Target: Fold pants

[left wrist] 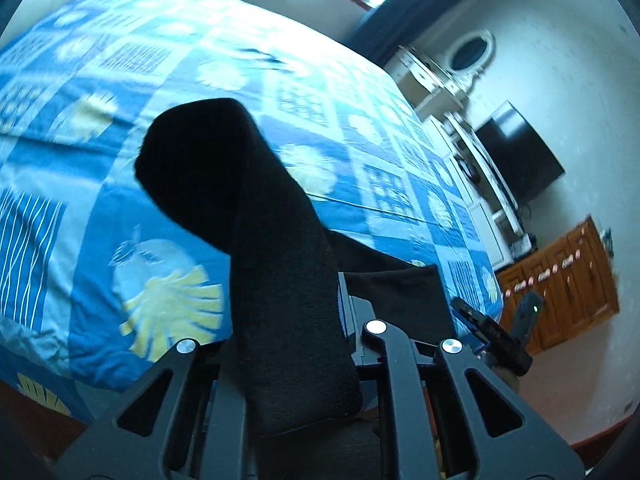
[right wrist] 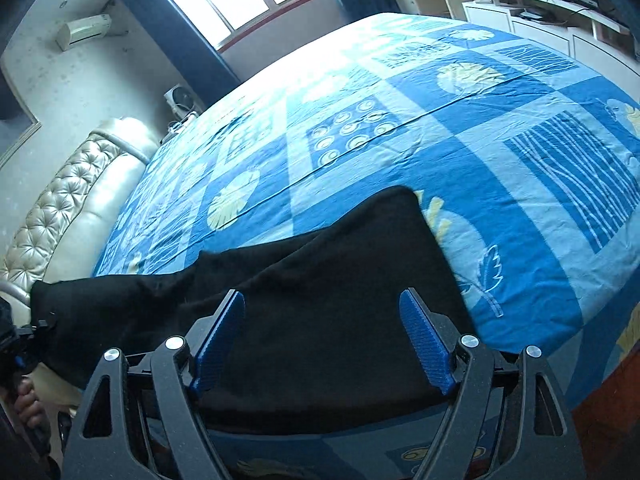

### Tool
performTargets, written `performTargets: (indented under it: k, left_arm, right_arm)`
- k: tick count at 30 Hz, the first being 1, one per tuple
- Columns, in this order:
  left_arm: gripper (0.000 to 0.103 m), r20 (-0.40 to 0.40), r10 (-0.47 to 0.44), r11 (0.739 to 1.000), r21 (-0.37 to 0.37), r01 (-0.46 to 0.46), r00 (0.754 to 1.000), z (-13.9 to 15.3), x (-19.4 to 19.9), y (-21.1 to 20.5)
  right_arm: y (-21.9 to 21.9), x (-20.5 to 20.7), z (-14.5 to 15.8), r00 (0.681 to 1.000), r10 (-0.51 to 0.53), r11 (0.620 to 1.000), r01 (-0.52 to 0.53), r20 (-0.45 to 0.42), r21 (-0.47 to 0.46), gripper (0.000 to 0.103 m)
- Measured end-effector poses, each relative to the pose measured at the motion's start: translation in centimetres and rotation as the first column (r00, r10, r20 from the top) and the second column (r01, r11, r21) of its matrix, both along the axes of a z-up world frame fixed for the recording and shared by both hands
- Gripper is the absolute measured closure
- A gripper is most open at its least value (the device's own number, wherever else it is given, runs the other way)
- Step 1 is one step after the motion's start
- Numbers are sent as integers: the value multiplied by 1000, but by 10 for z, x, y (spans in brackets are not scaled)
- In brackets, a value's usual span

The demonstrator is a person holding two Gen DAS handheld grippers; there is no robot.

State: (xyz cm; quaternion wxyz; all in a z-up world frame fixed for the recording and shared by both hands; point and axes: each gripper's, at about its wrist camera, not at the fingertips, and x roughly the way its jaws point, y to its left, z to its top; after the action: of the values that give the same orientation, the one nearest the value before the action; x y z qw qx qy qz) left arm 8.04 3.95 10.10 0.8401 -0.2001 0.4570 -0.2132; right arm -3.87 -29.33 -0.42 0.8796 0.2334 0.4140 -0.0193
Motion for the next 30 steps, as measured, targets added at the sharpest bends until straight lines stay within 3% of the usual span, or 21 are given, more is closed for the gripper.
performTargets:
  k: [7,15,21,24,30]
  left_arm:
    - [91,46,-124,987,111,119,991,21,1,-91]
    - [91,48,-223,949,240,205,974,5,1,-185]
    - [91,12,-270,900,357,249,963,-30,0,-249]
    - [91,-12,-292,863,428,269,956,-54,-3,-278]
    - [91,-49,-295,804,527,276,954,-90,-4,-308]
  right_arm:
    - [-15,-5,4,1000,-29,1000,29,10,12,24]
    - [-37,-9,6,995,-92,995,91,24,46,24]
    - [-57,-11,4,990,-142,988,140,20,62,24]
    - [-65,-13,3,986,-164,985,162,19,58,24]
    - [-81,-16,-1,979,-206,977,204,12,64,24]
